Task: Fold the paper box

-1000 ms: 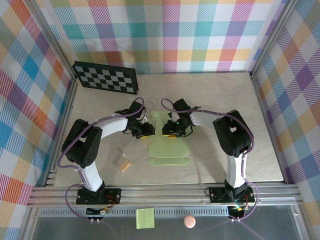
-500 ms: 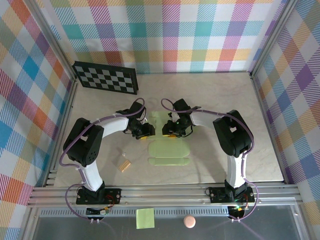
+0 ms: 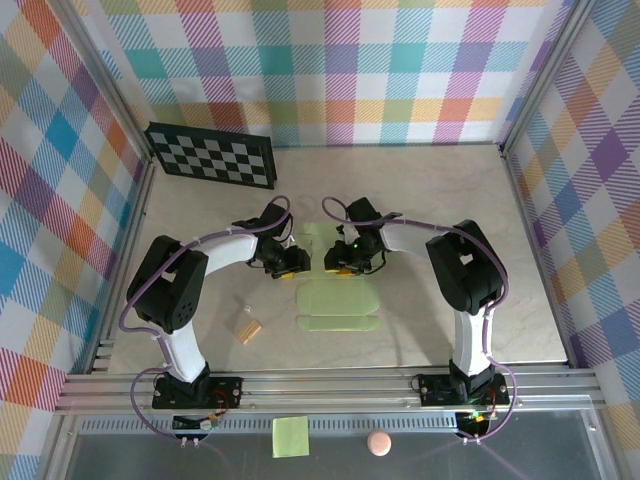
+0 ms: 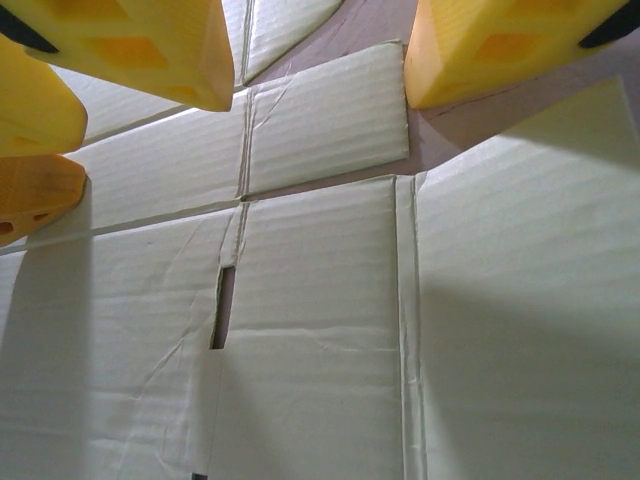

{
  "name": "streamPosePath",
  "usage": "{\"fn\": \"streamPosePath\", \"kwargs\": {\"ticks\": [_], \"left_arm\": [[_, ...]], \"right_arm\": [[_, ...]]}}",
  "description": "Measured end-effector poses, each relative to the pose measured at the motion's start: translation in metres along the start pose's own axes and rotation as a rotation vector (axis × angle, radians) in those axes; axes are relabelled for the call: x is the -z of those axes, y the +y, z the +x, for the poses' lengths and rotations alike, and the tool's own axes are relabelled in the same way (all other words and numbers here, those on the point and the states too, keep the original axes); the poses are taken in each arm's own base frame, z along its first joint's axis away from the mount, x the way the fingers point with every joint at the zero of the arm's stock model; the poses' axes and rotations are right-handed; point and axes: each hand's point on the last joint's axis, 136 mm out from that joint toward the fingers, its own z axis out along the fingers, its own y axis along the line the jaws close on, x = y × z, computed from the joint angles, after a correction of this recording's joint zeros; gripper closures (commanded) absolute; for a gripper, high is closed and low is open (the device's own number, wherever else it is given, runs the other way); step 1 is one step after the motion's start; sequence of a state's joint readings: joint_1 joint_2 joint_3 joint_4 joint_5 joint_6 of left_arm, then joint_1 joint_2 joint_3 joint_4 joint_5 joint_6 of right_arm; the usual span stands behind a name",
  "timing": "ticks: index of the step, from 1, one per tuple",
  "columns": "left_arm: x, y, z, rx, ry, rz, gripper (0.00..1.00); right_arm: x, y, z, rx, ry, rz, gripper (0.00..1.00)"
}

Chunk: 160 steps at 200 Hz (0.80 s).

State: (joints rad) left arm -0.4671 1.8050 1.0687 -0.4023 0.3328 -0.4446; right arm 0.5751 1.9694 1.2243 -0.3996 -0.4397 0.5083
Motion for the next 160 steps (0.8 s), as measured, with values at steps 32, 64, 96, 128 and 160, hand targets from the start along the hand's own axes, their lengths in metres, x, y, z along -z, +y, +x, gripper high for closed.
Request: {"fn": "streamPosePath", "kwargs": {"ticks": [32, 64, 96, 128, 160], "left_arm": [[0.0008, 0.0001, -0.0007, -0.003, -0.008, -0.008, 0.48], [0.0018, 0.0016, -0.0029, -0.001, -0.021, -0.020, 0.47], [0.0024, 0.0019, -0.0040, -0.002, -0.027, -0.022, 0.50], [0.0011, -0.0007, -0.0020, -0.004, -0.020, -0.016, 0.53], [-0.0014, -0.0014, -0.0010, -0.008, -0.017, -0.017, 0.52]], "right_arm": [[0.0000, 0.0000, -0.0001, 0.000, 0.000, 0.000, 0.59], [-0.0002, -0.0002, 0.0000, 0.000, -0.001, 0.000, 0.59], [-0.0002, -0.0001, -0.0001, 0.001, -0.001, -0.001, 0.59], [-0.0002, -0.0002, -0.0001, 0.000, -0.001, -0.001, 0.59], [-0.0005, -0.0006, 0.0001, 0.001, -0.003, -0.003, 0.59]]}}
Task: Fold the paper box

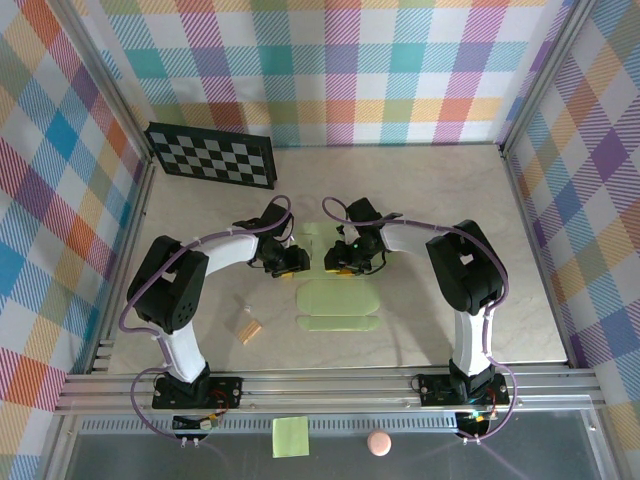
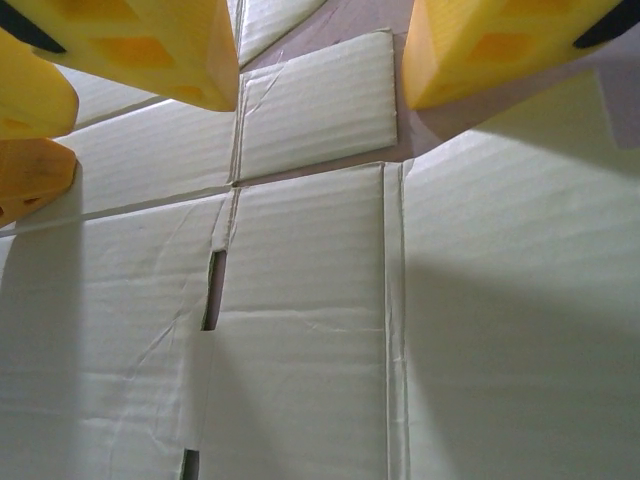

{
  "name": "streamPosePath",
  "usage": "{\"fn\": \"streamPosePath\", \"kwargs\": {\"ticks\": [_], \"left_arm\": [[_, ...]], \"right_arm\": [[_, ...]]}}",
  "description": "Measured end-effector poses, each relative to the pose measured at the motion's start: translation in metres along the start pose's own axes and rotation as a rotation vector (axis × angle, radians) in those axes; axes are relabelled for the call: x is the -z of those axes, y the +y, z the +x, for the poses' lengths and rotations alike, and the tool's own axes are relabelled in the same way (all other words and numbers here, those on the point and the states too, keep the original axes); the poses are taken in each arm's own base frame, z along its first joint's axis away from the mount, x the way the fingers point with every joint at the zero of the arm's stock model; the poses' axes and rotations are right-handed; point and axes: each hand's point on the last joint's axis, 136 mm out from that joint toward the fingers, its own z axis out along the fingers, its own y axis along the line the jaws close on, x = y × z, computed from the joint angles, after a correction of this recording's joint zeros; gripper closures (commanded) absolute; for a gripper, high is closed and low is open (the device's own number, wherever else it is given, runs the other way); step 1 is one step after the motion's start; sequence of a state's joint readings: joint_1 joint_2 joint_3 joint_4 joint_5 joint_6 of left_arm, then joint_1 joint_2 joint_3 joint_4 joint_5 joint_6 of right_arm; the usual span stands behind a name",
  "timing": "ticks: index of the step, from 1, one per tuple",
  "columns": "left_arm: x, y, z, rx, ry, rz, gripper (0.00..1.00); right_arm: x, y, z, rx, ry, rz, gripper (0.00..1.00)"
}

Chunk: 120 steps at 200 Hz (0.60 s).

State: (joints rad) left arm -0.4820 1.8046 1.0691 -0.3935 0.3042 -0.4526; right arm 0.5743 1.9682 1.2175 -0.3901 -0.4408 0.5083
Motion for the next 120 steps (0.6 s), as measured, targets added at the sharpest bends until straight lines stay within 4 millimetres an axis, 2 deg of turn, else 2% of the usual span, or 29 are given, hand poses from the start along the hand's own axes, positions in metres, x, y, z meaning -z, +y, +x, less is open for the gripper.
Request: {"fn": "streamPosePath", "kwargs": {"ticks": [120], "left_arm": [[0.0010, -0.0018, 0.0001, 0.003, 0.001, 0.008, 0.55]], "right_arm": [[0.0002, 0.0000, 0.0002, -0.003, 0.002, -0.013, 0.59]]}}
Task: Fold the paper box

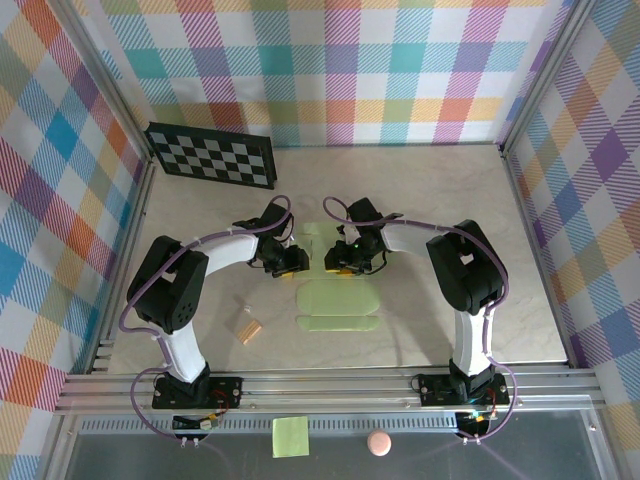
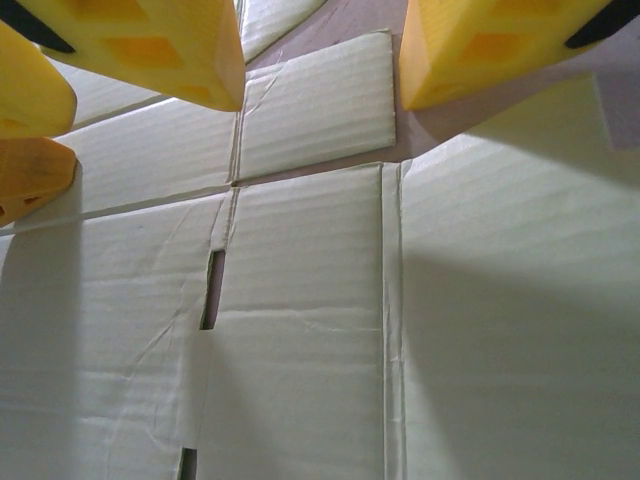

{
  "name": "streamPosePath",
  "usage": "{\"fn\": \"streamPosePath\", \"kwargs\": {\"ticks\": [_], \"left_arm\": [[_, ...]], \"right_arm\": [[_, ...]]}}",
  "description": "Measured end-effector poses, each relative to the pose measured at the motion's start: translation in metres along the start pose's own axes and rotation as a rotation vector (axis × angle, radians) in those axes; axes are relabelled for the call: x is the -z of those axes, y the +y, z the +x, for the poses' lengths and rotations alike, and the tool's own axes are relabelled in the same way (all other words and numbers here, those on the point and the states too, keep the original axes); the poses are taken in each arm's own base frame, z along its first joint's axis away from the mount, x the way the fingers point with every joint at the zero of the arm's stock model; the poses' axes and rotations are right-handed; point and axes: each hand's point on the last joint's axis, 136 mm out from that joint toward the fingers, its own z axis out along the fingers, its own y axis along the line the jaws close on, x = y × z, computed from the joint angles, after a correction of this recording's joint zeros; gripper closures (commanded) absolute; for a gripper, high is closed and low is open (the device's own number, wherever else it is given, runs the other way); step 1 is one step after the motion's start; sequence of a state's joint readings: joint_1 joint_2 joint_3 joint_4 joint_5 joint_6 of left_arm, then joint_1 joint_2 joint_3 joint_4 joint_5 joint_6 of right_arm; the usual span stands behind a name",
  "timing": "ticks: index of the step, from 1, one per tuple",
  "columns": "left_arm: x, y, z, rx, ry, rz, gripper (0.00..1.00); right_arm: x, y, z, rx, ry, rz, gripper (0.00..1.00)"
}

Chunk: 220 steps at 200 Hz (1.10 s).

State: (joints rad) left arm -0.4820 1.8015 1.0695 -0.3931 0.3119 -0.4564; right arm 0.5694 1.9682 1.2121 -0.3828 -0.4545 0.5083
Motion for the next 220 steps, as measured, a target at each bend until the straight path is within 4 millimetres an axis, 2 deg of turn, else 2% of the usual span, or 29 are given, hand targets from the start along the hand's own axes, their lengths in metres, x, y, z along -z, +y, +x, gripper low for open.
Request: {"fn": "streamPosePath", "kwargs": {"ticks": [88, 133, 188, 220], "left_arm": [[0.014, -0.011, -0.003, 0.010, -0.025, 0.035, 0.55], [0.026, -0.026, -0.004, 0.003, -0.033, 0.103, 0.56], [0.027, -0.046, -0.003, 0.013, -0.014, 0.200, 0.56], [0.017, -0.054, -0.003, 0.023, 0.007, 0.242, 0.57]], "right_arm": [[0.000, 0.000, 0.000, 0.000, 0.000, 0.000, 0.59], [0.000, -0.002, 0.000, 0.001, -0.001, 0.003, 0.65], [-0.001, -0.002, 0.000, 0.004, -0.003, 0.003, 0.67], [-0.001, -0.003, 0.000, 0.007, -0.004, 0.007, 0.70]]}}
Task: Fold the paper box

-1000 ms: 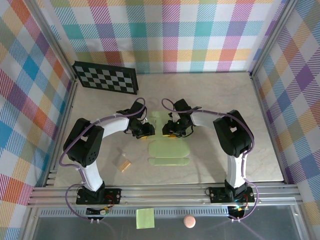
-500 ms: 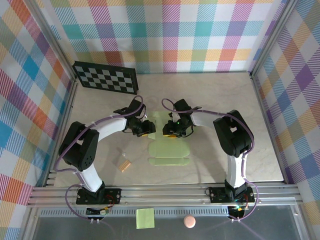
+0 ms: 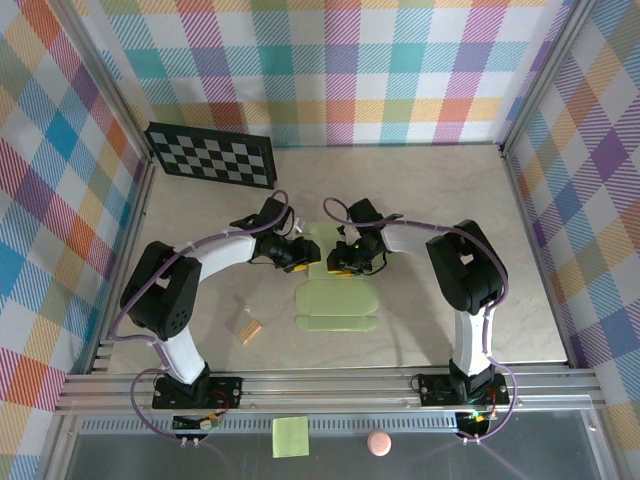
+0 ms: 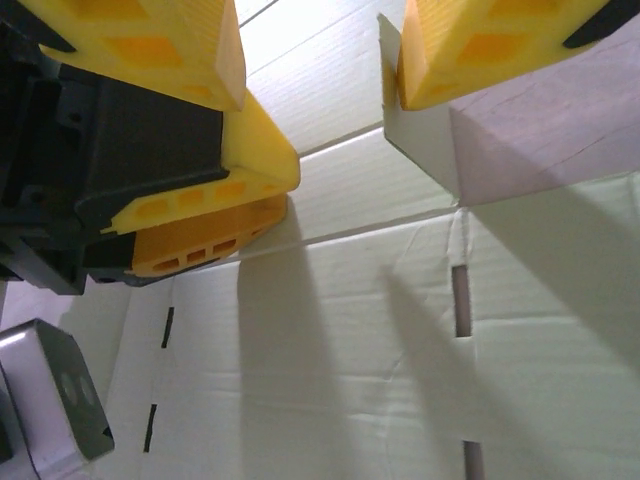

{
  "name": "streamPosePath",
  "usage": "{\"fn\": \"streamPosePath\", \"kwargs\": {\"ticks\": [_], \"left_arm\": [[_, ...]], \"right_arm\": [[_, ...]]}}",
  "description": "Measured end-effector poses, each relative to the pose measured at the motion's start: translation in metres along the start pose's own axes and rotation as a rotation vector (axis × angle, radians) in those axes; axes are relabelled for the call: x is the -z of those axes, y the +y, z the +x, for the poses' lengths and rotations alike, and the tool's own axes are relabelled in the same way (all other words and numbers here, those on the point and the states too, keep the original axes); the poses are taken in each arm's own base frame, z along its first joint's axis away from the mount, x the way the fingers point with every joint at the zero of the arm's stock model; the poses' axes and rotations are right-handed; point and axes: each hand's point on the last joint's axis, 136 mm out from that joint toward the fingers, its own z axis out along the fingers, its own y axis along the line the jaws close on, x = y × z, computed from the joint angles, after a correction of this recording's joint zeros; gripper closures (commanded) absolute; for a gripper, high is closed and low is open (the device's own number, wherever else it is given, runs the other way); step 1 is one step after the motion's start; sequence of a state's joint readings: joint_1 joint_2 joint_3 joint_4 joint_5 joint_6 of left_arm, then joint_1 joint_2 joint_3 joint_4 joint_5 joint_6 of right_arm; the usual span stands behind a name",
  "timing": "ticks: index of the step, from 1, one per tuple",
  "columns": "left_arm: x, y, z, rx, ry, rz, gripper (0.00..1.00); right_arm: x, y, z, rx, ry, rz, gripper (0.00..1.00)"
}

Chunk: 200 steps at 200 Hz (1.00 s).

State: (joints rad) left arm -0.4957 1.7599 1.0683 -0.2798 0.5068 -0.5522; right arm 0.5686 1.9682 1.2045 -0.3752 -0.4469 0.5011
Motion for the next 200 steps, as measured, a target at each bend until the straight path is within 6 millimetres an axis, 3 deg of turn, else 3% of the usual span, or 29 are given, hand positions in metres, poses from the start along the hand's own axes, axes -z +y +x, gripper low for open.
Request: {"fn": "streamPosePath", "kwargs": {"ticks": [51, 96, 156, 200], "left_arm": [[-0.026, 0.001, 0.010, 0.014, 0.055, 0.016, 0.71], [-0.043, 0.010, 0.016, 0.021, 0.084, -0.002, 0.75], [-0.043, 0.013, 0.016, 0.018, 0.072, 0.005, 0.78], [-0.026, 0.003, 0.010, -0.013, 0.010, -0.004, 0.65]], "right_arm": [[0.000, -0.003, 0.000, 0.009, -0.004, 0.015, 0.80], [-0.002, -0.005, 0.000, 0.006, -0.001, 0.020, 0.84], [-0.002, -0.006, 0.001, 0.010, 0.000, 0.026, 0.86], [0.004, -0.007, 0.002, 0.005, -0.001, 0.040, 0.84]]}}
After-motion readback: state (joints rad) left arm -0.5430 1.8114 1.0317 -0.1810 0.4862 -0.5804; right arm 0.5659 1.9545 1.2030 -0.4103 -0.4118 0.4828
